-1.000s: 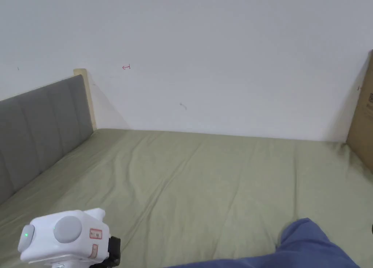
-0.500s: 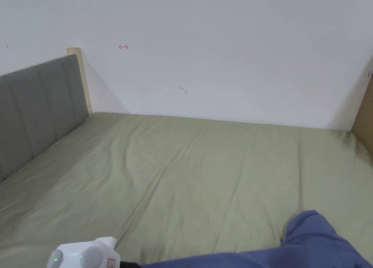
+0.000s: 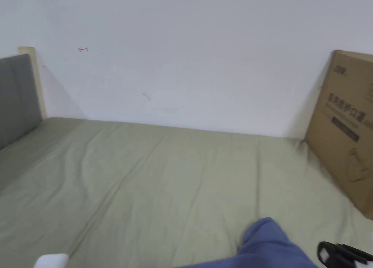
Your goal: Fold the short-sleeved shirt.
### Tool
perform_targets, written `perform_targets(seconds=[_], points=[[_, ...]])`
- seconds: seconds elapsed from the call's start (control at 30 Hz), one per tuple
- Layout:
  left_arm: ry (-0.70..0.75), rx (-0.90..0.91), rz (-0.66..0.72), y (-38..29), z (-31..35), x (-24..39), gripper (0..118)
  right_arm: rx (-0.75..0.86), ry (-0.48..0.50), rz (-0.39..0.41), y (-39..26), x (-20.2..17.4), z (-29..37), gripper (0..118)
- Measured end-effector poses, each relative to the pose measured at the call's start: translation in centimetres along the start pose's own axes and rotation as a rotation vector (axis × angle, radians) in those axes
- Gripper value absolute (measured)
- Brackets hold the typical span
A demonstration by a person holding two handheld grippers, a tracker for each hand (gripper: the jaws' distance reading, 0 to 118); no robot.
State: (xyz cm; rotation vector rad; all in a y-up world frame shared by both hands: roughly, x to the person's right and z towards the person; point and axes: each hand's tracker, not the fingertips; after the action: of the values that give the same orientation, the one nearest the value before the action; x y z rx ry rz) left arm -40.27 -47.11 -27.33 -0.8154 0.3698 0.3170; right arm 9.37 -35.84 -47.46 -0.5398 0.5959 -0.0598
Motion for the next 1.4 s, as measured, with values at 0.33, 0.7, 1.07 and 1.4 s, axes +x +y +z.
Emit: perform_targets(seconds=[0.33,0.7,1.07,1.4], points=[[-0.061,0.06,0.084,0.3,3.7,0.7,0,-0.615,-0.126,-0.131,5.6,7.8,-20.2,15],[-0.026,-0.017,0.08,0.0,1.1,-0.5,0,-0.764,-0.189,0.004,4.3,9.5,-29.9,117],[-0.01,-0.047,0.104,-0.1,-0.3,-0.7,0,-0.833,-0.176,0.054,0.5,10.3,-32.7,117],[-0.016,-0.029,0.131,0.4,0.7,-0.6,0,-0.625,-0.007,0.021,3.3,9.0,-23.6,1]])
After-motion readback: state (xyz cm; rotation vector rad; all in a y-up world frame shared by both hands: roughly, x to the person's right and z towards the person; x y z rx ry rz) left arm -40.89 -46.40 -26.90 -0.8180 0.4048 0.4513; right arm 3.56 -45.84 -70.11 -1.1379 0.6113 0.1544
